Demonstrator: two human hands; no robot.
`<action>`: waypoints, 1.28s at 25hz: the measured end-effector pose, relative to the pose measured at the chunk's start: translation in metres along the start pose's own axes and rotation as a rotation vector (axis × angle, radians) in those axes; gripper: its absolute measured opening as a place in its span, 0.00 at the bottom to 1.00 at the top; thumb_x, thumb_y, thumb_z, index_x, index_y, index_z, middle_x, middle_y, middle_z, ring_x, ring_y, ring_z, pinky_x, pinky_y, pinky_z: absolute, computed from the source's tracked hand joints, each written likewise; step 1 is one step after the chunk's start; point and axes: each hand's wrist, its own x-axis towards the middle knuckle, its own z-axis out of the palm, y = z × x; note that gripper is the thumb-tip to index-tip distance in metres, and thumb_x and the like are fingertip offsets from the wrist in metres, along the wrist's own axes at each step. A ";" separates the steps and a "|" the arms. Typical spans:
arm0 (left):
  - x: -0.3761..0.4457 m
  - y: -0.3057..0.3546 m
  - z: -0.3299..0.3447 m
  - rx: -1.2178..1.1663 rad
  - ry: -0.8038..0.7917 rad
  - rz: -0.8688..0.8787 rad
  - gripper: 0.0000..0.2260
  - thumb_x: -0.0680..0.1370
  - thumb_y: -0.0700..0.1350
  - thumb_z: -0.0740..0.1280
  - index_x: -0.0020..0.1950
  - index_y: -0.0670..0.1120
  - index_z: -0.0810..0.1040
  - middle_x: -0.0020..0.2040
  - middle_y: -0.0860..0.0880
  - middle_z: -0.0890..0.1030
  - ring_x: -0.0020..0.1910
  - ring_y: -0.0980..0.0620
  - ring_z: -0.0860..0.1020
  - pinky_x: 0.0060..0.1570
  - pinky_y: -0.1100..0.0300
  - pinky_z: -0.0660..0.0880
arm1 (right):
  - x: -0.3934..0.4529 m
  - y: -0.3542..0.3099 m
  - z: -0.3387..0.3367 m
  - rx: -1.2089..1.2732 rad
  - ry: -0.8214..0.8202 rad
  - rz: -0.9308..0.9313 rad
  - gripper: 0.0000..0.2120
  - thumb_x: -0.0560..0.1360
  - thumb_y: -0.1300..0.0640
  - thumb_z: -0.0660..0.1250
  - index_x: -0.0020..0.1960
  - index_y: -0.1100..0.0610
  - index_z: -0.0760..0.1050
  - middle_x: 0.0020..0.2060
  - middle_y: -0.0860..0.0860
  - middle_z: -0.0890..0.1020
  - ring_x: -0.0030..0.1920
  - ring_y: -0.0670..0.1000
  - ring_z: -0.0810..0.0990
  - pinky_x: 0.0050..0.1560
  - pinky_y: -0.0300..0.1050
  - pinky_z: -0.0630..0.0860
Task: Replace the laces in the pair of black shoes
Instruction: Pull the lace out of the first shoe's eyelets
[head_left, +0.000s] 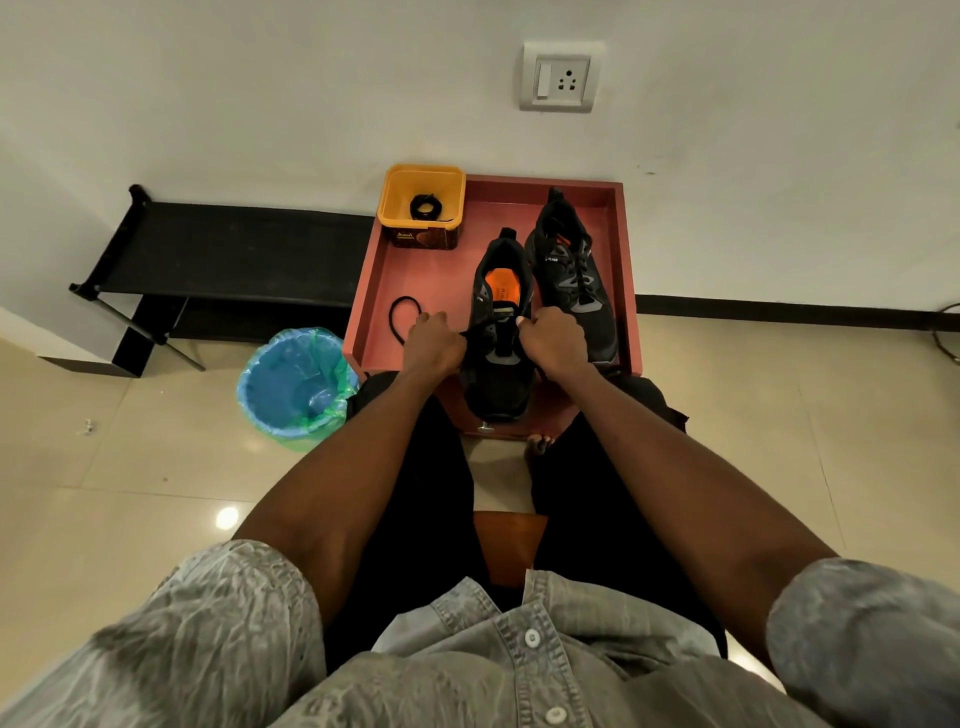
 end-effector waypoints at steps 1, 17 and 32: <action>-0.002 0.004 0.002 -0.088 0.041 0.053 0.13 0.78 0.45 0.64 0.59 0.40 0.78 0.58 0.41 0.80 0.57 0.41 0.78 0.53 0.53 0.76 | 0.002 0.000 0.001 0.040 0.031 0.002 0.16 0.76 0.46 0.66 0.45 0.60 0.75 0.41 0.55 0.80 0.41 0.57 0.78 0.35 0.44 0.67; 0.002 0.033 0.038 -0.012 -0.085 0.337 0.09 0.80 0.43 0.64 0.55 0.42 0.82 0.77 0.42 0.57 0.71 0.38 0.62 0.66 0.52 0.68 | 0.022 0.012 -0.011 0.196 -0.043 -0.079 0.12 0.72 0.54 0.74 0.39 0.56 0.72 0.37 0.57 0.80 0.40 0.56 0.82 0.45 0.57 0.80; -0.003 0.038 0.034 0.054 -0.081 0.332 0.08 0.78 0.40 0.65 0.51 0.40 0.82 0.75 0.40 0.59 0.68 0.37 0.65 0.62 0.50 0.69 | 0.020 0.013 -0.007 0.144 -0.015 -0.146 0.15 0.73 0.54 0.74 0.36 0.51 0.68 0.33 0.50 0.77 0.37 0.54 0.80 0.42 0.55 0.81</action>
